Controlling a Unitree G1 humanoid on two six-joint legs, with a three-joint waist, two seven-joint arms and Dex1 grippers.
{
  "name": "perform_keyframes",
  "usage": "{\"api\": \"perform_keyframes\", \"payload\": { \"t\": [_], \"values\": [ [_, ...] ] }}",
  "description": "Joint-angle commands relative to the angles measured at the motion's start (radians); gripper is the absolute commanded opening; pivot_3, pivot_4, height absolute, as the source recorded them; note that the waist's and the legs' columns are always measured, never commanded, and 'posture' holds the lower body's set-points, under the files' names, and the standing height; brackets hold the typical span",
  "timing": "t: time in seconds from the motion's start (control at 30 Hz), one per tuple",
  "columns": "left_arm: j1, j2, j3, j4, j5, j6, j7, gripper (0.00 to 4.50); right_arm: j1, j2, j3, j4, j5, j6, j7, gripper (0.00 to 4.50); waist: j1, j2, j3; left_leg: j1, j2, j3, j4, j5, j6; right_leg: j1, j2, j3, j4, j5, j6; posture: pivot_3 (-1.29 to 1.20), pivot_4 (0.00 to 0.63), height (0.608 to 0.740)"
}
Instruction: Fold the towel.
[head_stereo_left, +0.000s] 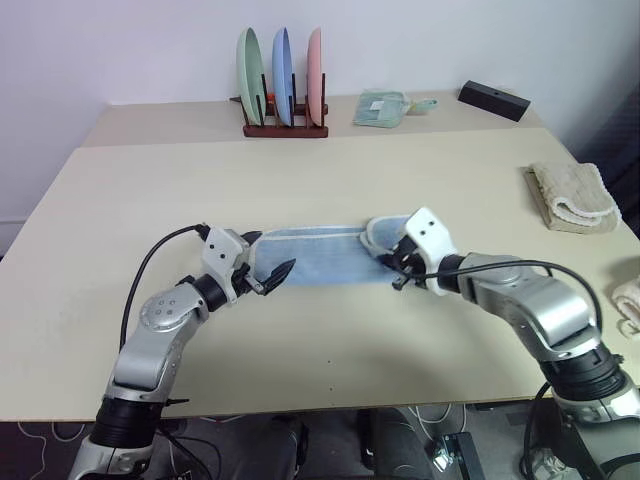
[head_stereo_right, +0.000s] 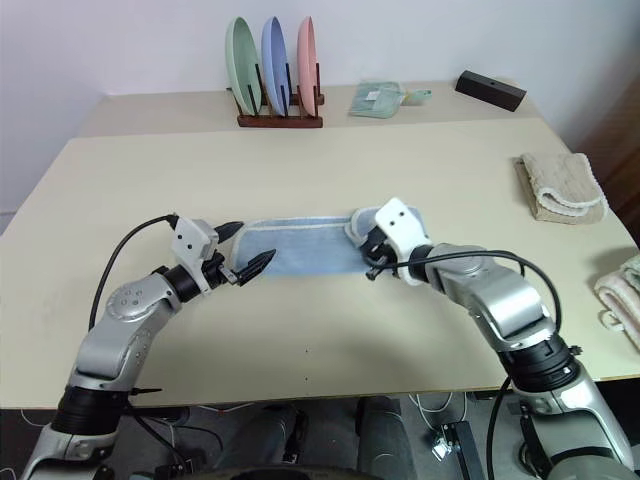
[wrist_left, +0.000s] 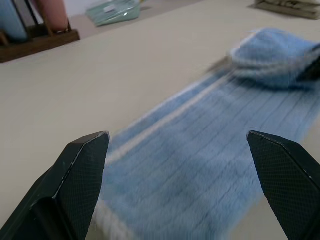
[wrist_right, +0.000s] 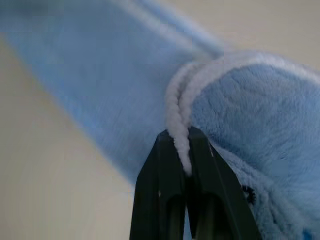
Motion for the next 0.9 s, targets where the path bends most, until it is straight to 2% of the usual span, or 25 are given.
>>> {"api": "perform_keyframes", "payload": {
  "t": [0.03, 0.13, 0.33, 0.4, 0.47, 0.5, 0.53, 0.73, 0.9],
  "values": [
    [0.003, -0.002, 0.018, -0.055, 0.002, -0.008, 0.013, 4.5, -0.006, 0.01, -0.021, -0.034, -0.009, -0.022, 0.039, 0.05, 0.0, 0.0, 0.0, 0.0, 0.0, 0.0, 0.0, 0.0, 0.0, 0.0, 0.0, 0.0, 0.0, 0.0, 0.0, 0.0, 0.15, 0.726],
    [0.012, -0.002, 0.019, -0.067, 0.003, -0.001, 0.019, 4.5, 0.011, -0.014, -0.051, -0.05, -0.004, -0.053, 0.092, 0.91, -0.001, 0.0, 0.0, 0.001, 0.0, 0.0, 0.0, 0.0, 0.0, 0.0, 0.0, 0.0, 0.0, 0.0, 0.0, 0.0, 0.15, 0.726],
    [0.027, 0.003, 0.024, -0.083, -0.002, 0.013, 0.021, 4.5, 0.082, -0.09, -0.182, -0.138, 0.057, -0.169, 0.258, 3.89, 0.0, 0.0, 0.0, 0.001, 0.0, 0.0, 0.0, 0.0, 0.0, 0.001, 0.0, 0.0, 0.0, 0.0, 0.0, 0.0, 0.15, 0.726],
    [0.035, 0.003, 0.026, -0.091, -0.002, 0.02, 0.026, 4.5, 0.083, -0.074, -0.249, -0.116, 0.094, -0.189, 0.275, 3.89, -0.001, 0.0, 0.0, 0.001, 0.0, 0.0, 0.0, 0.0, 0.0, 0.001, 0.0, 0.0, 0.0, 0.0, 0.0, 0.0, 0.15, 0.726],
    [0.044, 0.001, 0.026, -0.101, -0.002, 0.025, 0.029, 4.5, 0.042, -0.023, -0.289, -0.039, 0.089, -0.19, 0.22, 3.89, -0.004, -0.001, 0.0, 0.001, 0.0, 0.0, 0.0, 0.0, 0.0, 0.001, 0.0, 0.0, 0.0, 0.0, 0.0, 0.0, 0.15, 0.726],
    [0.048, 0.0, 0.026, -0.107, -0.001, 0.028, 0.03, 4.5, 0.02, 0.0, -0.298, 0.004, 0.075, -0.188, 0.188, 3.23, -0.005, -0.001, 0.0, 0.002, 0.0, 0.0, 0.0, 0.0, 0.0, 0.002, 0.001, 0.0, 0.0, 0.0, 0.0, 0.0, 0.15, 0.726],
    [0.051, -0.002, 0.025, -0.11, -0.001, 0.031, 0.032, 4.5, 0.004, 0.017, -0.297, 0.041, 0.057, -0.193, 0.169, 2.9, -0.005, -0.001, 0.0, 0.002, 0.001, 0.0, 0.0, 0.0, 0.0, 0.001, 0.001, 0.0, 0.0, 0.0, 0.0, 0.0, 0.15, 0.726],
    [0.076, -0.013, 0.024, -0.142, -0.001, 0.051, 0.059, 4.5, -0.034, 0.119, -0.211, 0.253, -0.097, -0.338, 0.111, 0.05, -0.002, -0.001, 0.0, 0.001, 0.001, 0.0, -0.001, 0.0, 0.0, 0.001, 0.001, 0.0, 0.0, 0.0, -0.001, 0.0, 0.15, 0.726],
    [0.103, -0.017, 0.03, -0.171, -0.008, 0.07, 0.076, 4.5, -0.006, 0.186, -0.151, 0.375, -0.188, -0.448, 0.096, 0.05, -0.003, -0.001, 0.0, 0.001, 0.001, 0.0, -0.001, 0.0, -0.001, 0.0, 0.001, 0.0, 0.0, 0.0, -0.001, 0.0, 0.15, 0.726]
  ]
}}
